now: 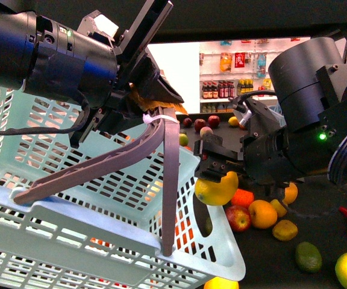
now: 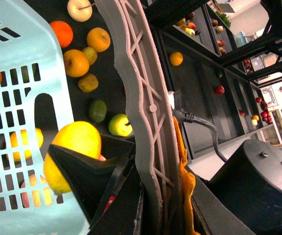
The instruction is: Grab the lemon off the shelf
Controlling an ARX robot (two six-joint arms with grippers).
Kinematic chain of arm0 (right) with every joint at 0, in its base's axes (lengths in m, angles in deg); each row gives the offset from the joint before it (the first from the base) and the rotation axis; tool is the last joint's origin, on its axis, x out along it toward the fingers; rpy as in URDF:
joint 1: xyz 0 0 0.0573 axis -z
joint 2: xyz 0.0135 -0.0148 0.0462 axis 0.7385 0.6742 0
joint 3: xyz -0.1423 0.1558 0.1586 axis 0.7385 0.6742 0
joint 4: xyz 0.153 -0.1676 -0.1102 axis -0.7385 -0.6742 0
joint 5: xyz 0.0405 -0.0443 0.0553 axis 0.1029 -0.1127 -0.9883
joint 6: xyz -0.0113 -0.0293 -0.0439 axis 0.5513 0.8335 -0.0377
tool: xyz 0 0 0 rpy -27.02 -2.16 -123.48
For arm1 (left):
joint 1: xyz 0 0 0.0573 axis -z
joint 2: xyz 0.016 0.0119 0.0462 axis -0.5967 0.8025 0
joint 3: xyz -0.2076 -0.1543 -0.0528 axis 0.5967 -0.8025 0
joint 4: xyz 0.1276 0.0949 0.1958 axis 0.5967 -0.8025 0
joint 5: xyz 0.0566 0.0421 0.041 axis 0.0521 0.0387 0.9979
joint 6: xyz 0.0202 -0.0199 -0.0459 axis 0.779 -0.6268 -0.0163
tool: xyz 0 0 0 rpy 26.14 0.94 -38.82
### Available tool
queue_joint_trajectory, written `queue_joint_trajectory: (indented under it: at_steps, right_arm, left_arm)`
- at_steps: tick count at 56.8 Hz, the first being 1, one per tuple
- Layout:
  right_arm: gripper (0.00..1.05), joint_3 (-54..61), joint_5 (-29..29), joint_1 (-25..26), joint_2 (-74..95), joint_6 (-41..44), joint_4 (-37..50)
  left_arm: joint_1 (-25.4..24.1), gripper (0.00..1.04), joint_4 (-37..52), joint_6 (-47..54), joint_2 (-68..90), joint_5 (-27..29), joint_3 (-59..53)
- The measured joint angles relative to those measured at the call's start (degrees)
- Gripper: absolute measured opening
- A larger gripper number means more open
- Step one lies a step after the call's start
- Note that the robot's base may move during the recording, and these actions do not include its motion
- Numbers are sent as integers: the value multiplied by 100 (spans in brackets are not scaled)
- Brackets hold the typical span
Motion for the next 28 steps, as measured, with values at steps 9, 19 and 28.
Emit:
queue_joint_trajectory:
  at_steps: [9,19,28]
  right_arm:
    - [87,7,-160,-114,28,2,125]
    - [97,168,-326,50,-245,-111,479]
    - [97,319,-472,933,-796,-166,616]
  left_arm:
    - [0,13,0,0,2,0,0]
    - [0,13,0,7,2,-2,0]
    - [-2,13,0,28,13,17,0]
